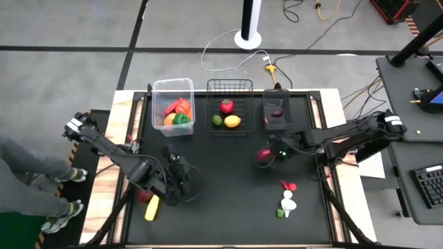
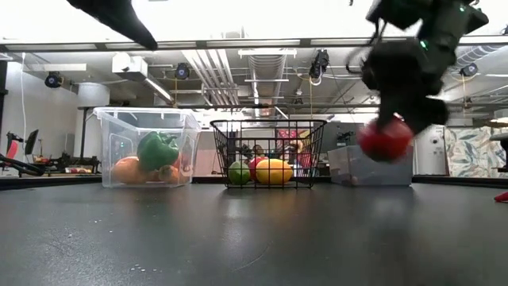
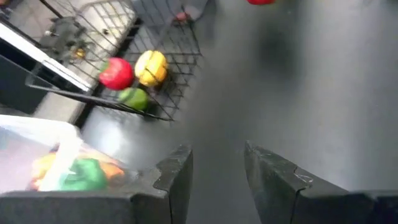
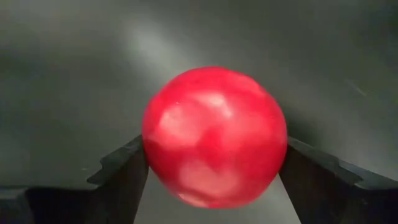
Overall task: Sort produce into baskets
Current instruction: Put the tomato into the wire basket, then put the red chili pepper into the black basket
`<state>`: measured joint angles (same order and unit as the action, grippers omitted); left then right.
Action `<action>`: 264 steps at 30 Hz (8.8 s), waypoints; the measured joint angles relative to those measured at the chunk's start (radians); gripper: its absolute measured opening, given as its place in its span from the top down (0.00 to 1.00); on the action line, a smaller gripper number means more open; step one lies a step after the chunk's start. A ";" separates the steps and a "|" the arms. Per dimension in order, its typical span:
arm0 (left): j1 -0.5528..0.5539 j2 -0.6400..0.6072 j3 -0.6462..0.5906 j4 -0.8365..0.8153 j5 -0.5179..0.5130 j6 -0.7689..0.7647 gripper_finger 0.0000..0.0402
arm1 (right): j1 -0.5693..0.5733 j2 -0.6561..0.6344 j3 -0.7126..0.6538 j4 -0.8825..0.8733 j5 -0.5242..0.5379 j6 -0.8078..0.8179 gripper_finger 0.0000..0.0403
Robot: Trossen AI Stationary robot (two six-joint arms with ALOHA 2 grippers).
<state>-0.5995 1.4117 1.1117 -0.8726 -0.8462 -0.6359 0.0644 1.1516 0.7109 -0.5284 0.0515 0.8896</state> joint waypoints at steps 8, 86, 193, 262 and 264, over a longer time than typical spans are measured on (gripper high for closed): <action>-0.003 0.000 -0.053 0.164 0.047 0.081 0.68 | 0.047 0.018 -0.007 0.470 -0.010 -0.179 0.22; 0.072 0.251 -0.206 1.759 0.304 1.365 0.21 | 0.127 0.544 -0.006 1.958 -0.451 -0.286 0.21; 1.005 0.440 0.268 0.637 0.734 0.674 0.35 | 0.117 0.029 0.048 0.794 -0.003 -0.385 0.11; 0.221 -0.082 0.125 0.287 0.149 0.395 0.22 | 0.193 0.029 0.054 0.427 0.057 -0.072 0.11; 0.164 -0.109 0.076 0.310 0.126 0.338 0.22 | 0.199 0.035 0.070 0.377 0.057 -0.057 0.11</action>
<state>-0.4354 1.3026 1.1872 -0.5627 -0.7206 -0.2975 0.2631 1.1862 0.7809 -0.1510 0.1085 0.8325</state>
